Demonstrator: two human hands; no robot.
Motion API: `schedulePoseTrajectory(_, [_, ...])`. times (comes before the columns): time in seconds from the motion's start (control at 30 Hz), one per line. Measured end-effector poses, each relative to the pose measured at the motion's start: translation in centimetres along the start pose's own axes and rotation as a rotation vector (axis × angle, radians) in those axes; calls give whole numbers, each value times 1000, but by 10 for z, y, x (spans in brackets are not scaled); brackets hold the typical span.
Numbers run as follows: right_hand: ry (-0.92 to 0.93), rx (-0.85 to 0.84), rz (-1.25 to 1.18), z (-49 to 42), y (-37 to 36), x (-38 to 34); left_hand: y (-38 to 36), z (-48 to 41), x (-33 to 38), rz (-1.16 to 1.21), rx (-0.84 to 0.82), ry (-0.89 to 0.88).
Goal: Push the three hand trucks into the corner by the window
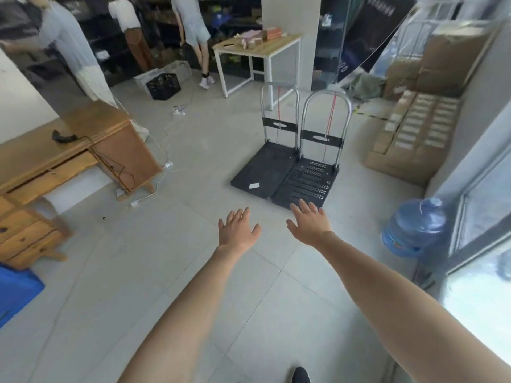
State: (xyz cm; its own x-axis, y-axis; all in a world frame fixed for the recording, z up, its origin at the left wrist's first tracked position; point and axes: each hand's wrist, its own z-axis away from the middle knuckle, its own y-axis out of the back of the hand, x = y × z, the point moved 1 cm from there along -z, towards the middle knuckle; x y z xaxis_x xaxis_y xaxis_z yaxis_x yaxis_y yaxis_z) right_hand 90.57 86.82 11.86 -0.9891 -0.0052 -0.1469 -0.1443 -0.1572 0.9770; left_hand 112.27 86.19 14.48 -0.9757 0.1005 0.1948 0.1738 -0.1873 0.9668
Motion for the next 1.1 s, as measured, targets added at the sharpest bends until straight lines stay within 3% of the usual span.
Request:
schedulePoseTrajectory(0.6, [-396, 144, -117, -189, 42, 201, -18, -334, 235, -84, -108, -448])
schedulePoseTrajectory(0.9, [-596, 120, -229, -257, 51, 315, -45, -423, 371, -120, -202, -674])
schedulePoseTrajectory(1.1, [-661, 102, -293, -320, 51, 412, -76, -502, 451, -170, -253, -690])
